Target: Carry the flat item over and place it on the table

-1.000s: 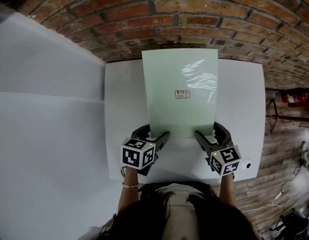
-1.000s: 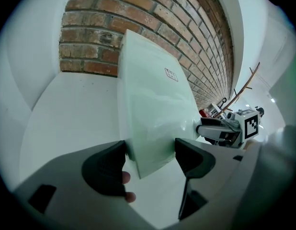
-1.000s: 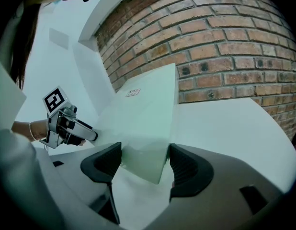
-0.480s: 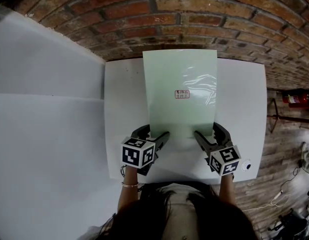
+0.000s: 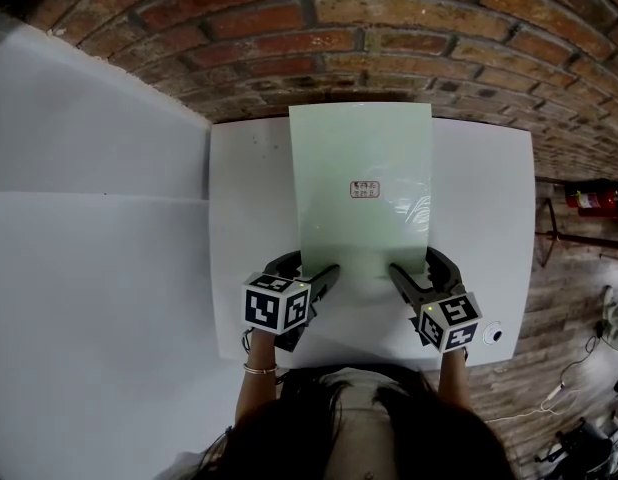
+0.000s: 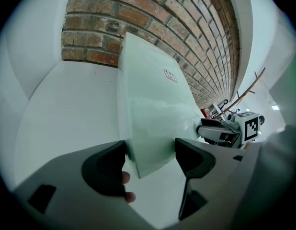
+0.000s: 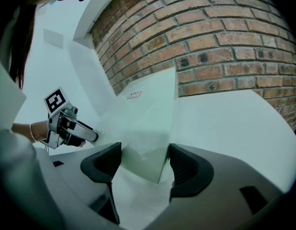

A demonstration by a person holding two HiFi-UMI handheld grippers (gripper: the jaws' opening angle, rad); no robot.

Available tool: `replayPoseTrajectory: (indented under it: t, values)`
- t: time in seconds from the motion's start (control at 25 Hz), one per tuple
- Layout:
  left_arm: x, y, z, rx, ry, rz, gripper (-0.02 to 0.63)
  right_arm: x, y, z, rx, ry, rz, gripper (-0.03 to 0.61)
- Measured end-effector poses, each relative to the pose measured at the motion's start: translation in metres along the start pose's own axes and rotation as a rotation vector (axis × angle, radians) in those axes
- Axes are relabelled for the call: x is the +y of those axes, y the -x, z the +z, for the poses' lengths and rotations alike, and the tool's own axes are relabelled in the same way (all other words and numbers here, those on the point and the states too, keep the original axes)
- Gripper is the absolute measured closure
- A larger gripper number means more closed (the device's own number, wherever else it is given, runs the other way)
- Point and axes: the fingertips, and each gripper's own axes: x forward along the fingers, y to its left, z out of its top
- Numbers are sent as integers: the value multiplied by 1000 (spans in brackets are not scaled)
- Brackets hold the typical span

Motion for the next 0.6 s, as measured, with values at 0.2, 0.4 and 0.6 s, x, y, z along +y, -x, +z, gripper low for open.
replayPoseTrajectory:
  t: [0.2,0.4,0.6]
  values:
    - [2,-1,3,6,17,-2,275,0,-1,1,8,-13,4,239]
    - [3,-3,1,11,41,-16,275,0,-3,2,6,-22,4,239]
    - [4,-5,5,4,68,-18,275,-5,-6,3,0,-46,5,239]
